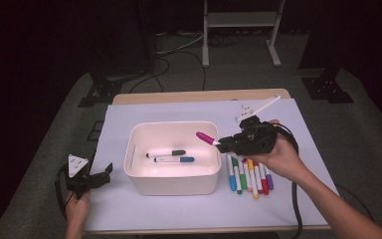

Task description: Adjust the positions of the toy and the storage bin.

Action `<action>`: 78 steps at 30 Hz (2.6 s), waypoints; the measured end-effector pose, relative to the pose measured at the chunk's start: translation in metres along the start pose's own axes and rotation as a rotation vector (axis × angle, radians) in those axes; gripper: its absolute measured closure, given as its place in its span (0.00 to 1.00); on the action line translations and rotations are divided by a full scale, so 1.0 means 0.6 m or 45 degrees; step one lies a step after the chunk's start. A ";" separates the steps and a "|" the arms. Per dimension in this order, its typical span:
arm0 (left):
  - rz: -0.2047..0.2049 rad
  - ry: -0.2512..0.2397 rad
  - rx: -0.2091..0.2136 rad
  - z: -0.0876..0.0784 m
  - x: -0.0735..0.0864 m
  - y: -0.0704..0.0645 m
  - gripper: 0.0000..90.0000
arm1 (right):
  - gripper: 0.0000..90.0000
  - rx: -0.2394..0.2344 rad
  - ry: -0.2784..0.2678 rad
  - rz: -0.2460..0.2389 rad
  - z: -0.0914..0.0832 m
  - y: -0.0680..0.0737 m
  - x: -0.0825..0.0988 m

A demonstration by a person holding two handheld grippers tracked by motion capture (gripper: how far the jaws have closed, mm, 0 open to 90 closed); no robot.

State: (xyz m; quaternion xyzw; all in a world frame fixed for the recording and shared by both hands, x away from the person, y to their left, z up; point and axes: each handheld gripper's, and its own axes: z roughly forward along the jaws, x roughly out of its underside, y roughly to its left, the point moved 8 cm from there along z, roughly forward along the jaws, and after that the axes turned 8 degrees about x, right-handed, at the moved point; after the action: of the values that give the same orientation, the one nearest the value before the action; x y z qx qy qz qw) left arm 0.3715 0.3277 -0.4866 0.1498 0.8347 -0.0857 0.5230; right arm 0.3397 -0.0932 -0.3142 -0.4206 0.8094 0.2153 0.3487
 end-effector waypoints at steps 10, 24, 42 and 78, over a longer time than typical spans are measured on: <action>0.003 0.002 0.002 0.000 0.000 0.000 0.00 | 0.84 -0.062 0.019 -0.076 0.028 0.036 -0.040; -0.005 0.001 0.003 0.000 0.000 0.000 0.00 | 0.84 -0.140 0.046 -0.140 0.072 0.066 -0.072; -0.008 -0.002 0.003 0.000 0.000 0.000 0.00 | 0.84 -0.223 0.101 -0.213 0.129 0.102 -0.086; -0.012 -0.004 0.010 -0.001 0.000 0.001 0.00 | 0.84 -0.326 0.266 -0.304 0.249 0.133 -0.058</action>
State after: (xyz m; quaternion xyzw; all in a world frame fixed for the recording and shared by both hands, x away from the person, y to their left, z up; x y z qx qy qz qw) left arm 0.3710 0.3284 -0.4862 0.1479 0.8342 -0.0918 0.5233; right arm 0.3442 0.0651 -0.3830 -0.5746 0.7516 0.2285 0.2296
